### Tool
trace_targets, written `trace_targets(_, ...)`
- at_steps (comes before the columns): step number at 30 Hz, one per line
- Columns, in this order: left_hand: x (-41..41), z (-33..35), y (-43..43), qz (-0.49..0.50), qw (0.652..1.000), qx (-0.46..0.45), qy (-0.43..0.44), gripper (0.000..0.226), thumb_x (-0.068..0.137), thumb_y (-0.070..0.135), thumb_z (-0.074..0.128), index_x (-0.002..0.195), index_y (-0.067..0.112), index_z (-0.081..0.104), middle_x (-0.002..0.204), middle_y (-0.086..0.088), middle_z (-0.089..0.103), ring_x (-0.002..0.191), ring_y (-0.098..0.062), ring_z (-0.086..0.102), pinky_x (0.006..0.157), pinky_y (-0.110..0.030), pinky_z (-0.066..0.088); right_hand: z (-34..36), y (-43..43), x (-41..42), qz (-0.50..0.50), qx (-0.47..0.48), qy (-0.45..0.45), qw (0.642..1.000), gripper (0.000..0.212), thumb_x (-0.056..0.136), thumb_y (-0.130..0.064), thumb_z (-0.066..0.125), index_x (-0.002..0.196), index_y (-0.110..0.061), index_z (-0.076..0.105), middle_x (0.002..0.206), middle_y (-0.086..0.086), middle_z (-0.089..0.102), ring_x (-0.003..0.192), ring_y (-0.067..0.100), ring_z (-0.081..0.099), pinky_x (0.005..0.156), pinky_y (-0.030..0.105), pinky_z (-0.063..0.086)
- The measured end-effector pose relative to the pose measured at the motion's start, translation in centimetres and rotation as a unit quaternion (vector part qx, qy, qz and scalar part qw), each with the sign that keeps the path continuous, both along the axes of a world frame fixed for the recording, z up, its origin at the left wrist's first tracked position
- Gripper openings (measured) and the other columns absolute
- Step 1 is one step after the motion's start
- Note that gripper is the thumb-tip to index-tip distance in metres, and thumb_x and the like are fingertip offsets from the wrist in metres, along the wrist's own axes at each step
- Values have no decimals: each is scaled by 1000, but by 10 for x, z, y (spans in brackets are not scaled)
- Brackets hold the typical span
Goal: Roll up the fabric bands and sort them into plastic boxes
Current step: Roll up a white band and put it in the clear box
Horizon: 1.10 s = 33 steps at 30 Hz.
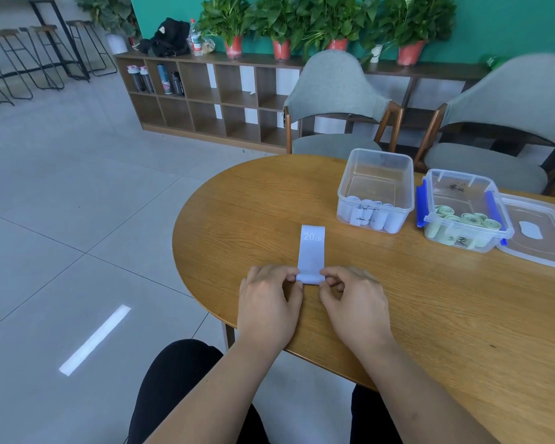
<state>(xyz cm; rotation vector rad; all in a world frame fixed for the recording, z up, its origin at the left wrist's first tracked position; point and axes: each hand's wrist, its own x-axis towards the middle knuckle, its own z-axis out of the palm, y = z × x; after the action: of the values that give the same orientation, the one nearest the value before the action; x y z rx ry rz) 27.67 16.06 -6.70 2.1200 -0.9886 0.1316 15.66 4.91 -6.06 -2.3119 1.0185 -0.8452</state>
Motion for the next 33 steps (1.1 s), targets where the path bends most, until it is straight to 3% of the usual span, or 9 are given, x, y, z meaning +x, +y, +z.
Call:
trace_targets(6,-1,0,1,0,1000,6,-2,16,92,35,67,105,39,74,95,24,66,95,-6,52,84,-32,44,-1,-1,1,-3,3,5,1000,16,88,-28,72,102,-32,77,84,-18,66,88,9,59,76,35,55)
trace_targets(13,0,1,-1,6,999,23,-21,20,98,38,62,114,38,74,105,20,70,98,-10,55,87,-34,46,0,0,1,-1,-9,0,1000,22,96,-28,70,117,-30,74,91,-18,69,92,9,62,78,34,55)
trace_targets(18,-1,1,-1,14,1000,-9,25,18,94,32,70,111,38,69,96,26,69,93,-2,55,90,-29,43,3,1,0,-12,5,-28,1000,6,94,-28,74,98,-33,73,82,-23,65,84,5,63,74,33,56)
trace_targets(23,-2,1,0,12,1000,-9,19,14,93,31,72,105,38,71,98,26,70,94,-1,57,88,-27,43,-1,0,0,-6,-4,-5,1000,23,90,-21,76,111,-30,76,95,-19,72,93,6,63,80,31,55)
trace_targets(33,-3,-1,2,11,999,-34,4,13,91,30,74,103,34,76,95,23,72,91,-4,60,87,-33,48,1,0,-1,-13,-5,-24,1000,18,89,-24,73,104,-31,80,87,-18,70,86,8,63,78,36,57)
